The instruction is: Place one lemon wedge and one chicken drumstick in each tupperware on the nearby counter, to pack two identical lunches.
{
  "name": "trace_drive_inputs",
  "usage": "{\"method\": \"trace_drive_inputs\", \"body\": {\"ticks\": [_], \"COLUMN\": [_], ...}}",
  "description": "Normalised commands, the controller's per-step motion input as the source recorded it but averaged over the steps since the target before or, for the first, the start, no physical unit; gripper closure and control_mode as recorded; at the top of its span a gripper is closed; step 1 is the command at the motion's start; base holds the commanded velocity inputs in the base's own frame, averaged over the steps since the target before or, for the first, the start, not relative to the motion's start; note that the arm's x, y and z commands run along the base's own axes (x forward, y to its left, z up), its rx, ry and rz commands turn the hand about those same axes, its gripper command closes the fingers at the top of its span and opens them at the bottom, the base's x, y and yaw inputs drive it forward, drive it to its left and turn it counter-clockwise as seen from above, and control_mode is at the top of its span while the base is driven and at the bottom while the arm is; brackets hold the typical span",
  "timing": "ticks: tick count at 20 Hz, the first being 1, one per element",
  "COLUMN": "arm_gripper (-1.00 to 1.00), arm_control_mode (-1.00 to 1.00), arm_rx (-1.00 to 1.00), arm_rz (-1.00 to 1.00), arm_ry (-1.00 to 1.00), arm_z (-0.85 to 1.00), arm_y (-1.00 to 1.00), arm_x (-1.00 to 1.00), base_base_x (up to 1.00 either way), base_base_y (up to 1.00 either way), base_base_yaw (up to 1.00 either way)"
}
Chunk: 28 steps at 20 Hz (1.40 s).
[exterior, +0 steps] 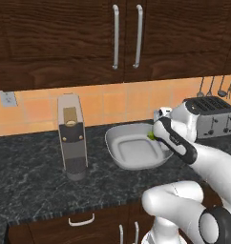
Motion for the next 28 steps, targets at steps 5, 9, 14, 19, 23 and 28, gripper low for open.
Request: {"method": "trace_drive_inputs", "body": {"ticks": [5, 9, 14, 19, 23, 28], "arm_gripper": [1.00, 1.00, -1.00, -1.00, -1.00, -1.00], "arm_control_mode": [-1.00, -1.00, -1.00, -1.00, -1.00, -1.00], "arm_rx": [-0.11, -0.07, -0.04, -0.03, 0.00, 0.02], "arm_rz": [-0.01, 0.00, 0.00, 0.00, 0.00, -0.02], "arm_ry": [0.15, 0.07, 0.00, 0.00, 0.00, 0.01], "arm_z": [-0.64, -0.32, -0.13, -0.09, 0.40, 0.63], "arm_y": [0.57, 0.29, 0.00, 0.05, -0.40, -0.70], "arm_x": [0.58, 0.42, 0.52, 0.30, -0.77, -0.96], "base_base_x": [0.00, 0.00, 0.00, 0.00, 0.00, 0.00], "base_base_y": [0.00, 0.00, 0.00, 0.00, 0.00, 0.00], "base_base_yaw": [0.00, 0.00, 0.00, 0.00, 0.00, 0.00]}}
